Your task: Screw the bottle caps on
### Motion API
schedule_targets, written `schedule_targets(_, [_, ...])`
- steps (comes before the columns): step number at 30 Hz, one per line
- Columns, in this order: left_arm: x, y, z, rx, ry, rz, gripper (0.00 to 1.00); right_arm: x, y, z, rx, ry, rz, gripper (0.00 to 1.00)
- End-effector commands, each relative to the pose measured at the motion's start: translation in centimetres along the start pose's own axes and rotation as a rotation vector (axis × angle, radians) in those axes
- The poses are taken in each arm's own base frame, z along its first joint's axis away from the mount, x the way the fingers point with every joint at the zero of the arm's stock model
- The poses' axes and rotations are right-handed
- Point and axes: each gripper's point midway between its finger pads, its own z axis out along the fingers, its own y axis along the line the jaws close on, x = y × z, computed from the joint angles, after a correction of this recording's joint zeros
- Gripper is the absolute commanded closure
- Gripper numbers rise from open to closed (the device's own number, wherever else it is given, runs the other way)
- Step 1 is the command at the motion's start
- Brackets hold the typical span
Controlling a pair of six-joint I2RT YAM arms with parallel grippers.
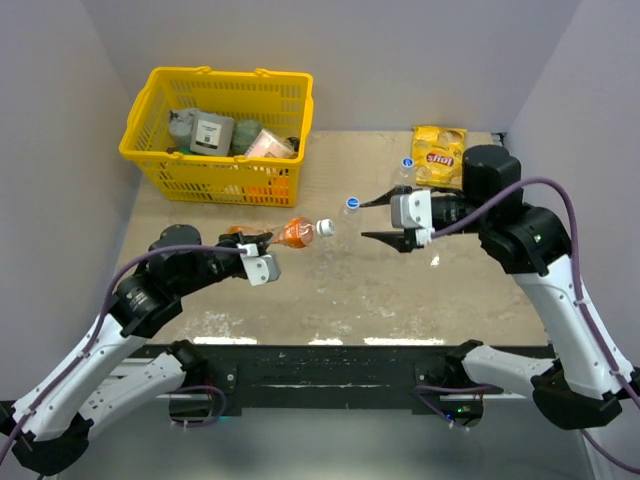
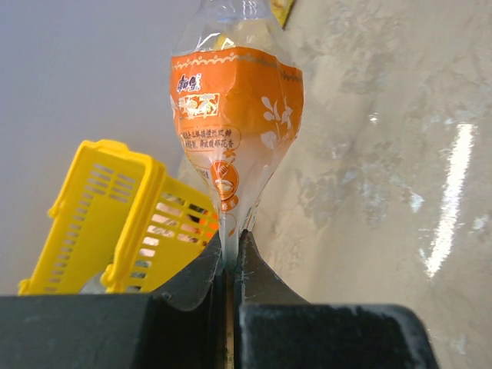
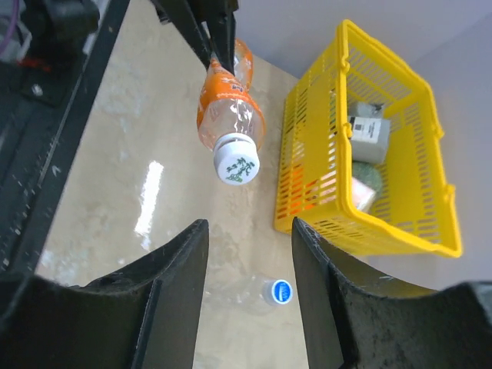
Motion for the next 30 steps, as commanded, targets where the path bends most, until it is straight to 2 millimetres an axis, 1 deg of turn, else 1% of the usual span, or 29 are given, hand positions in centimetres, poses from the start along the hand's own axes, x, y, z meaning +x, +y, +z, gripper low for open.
schedule_targets(1, [-1.7,-1.0,0.3,0.099,-0.055,-0.050,1.00,2.3,0.4,0.6,-0.045,0.103,-0.266,0.50])
schedule_targets(2, [-2.0,-0.8,0.3,0.105,-0.060,-0.033,1.00,2.1,0.4,0.9,-0.059,0.103,-0.315,0.49])
schedule_targets(4, [-2.3,-0.5,0.4,0.106,-0.058,-0.023,1.00,2.3,0.2,1.3,-0.068,0.121,-0.367,0.47])
schedule_targets(6, [-2.5,-0.4,0.5,0.113,-0.063,-0.015,1.00,2.4,0.0,1.6,-0.077,0.126,-0.396,0.43])
schedule_targets(8, [-2.7,-0.1,0.5,0.106,-0.068,-0.003,1.00,2.2,0.0,1.8,-0.099,0.129,-0.433,0.39])
schedule_targets(9, [-2.7,-0.1,0.5,0.104,-0.070,0.000,1.00,2.7,0.4,2.0,-0.125,0.140,-0.431,0.38])
schedule_targets(12, [-2.7,0.1,0.5,0.100,-0.069,0.012,1.00,2.8,0.6,2.5,-0.161,0.143,-0.478,0.37])
schedule_targets(19, [-2.6,0.0,0.5,0.099,-0.069,0.021,1.00,1.3,1.0,3.2,-0.171,0.092,-0.550,0.39])
schedule_targets(24, [-2.5,0.0,0.6,0.095,-0.068,0.023,1.00,1.2,1.9,3.4,-0.207,0.079,-0.586,0.41])
schedule_targets(27, [-2.6,0.1,0.7,0.090,-0.072,0.022,1.00,1.2,2.3,3.6,-0.221,0.073,-0.603,0.45])
schedule_targets(30, [-2.6,0.3,0.7,0.082,-0.074,0.023,1.00,0.9,2.2,3.8,-0.217,0.060,-0.610,0.51])
